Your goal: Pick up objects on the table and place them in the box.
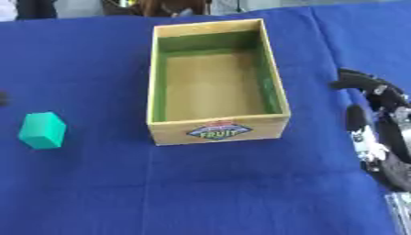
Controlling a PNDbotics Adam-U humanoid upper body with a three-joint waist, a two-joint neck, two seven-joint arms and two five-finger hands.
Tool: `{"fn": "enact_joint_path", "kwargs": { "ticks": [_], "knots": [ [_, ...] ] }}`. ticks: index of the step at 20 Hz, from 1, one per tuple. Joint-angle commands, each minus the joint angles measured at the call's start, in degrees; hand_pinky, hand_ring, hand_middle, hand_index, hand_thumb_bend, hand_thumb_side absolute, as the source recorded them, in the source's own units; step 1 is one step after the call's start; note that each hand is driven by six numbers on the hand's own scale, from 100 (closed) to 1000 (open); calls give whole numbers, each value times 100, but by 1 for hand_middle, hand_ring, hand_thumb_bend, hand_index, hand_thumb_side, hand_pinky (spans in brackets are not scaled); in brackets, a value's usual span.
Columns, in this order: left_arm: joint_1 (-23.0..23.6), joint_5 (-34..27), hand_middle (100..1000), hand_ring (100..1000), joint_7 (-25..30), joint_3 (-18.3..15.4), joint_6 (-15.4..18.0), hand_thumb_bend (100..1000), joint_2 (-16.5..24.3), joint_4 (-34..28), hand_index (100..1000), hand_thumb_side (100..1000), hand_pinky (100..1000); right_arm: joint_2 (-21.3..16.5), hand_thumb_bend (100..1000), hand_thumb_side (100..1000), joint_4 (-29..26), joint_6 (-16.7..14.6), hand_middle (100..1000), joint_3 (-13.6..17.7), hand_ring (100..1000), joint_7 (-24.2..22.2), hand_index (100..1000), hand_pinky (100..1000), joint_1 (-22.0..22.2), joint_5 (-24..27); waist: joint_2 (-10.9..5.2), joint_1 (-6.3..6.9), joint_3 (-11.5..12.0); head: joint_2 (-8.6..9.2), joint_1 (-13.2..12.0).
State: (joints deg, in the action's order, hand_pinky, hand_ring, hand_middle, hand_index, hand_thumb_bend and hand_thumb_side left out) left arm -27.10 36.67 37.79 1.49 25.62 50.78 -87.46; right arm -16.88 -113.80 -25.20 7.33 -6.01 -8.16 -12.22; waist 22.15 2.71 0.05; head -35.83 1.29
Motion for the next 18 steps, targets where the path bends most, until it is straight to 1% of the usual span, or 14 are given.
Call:
{"fn": "enact_joint_path", "kwargs": {
  "ticks": [1, 4, 8, 12, 13, 18],
  "knots": [
    [-137, 67, 965, 890, 272, -28, 423, 722, 96, 73, 1000, 600, 815, -42, 100, 788, -79, -8, 680, -4, 888, -13, 831, 920, -50, 25, -93, 5, -4, 75, -20],
    [-252, -6, 959, 884, 311, 40, 539, 737, 14, 148, 1000, 590, 810, -39, 100, 788, -79, -8, 680, -6, 889, -10, 832, 921, -61, 38, -89, 6, -28, 94, -30],
    [-372, -190, 954, 881, 513, 122, 647, 744, -57, 182, 1000, 586, 808, -31, 100, 790, -79, 12, 680, -7, 890, -20, 832, 922, -64, 41, -84, 8, -25, 92, -40],
    [-439, -278, 952, 882, 678, 139, 648, 741, -97, 198, 1000, 585, 808, -21, 100, 791, -79, 44, 679, -2, 890, 5, 832, 923, -69, 39, -78, 20, -26, 90, -44],
    [-451, -274, 944, 878, 705, 147, 644, 734, -104, 225, 1000, 569, 804, -22, 100, 800, -79, 44, 678, -3, 890, 8, 833, 923, -73, 40, -77, 24, -34, 92, -48],
    [-530, -242, 916, 865, 804, 213, 684, 727, -141, 364, 1000, 577, 796, -38, 100, 793, -79, 38, 677, -7, 890, 21, 833, 924, -100, 70, -71, 33, -51, 93, -72]
  ]
}}
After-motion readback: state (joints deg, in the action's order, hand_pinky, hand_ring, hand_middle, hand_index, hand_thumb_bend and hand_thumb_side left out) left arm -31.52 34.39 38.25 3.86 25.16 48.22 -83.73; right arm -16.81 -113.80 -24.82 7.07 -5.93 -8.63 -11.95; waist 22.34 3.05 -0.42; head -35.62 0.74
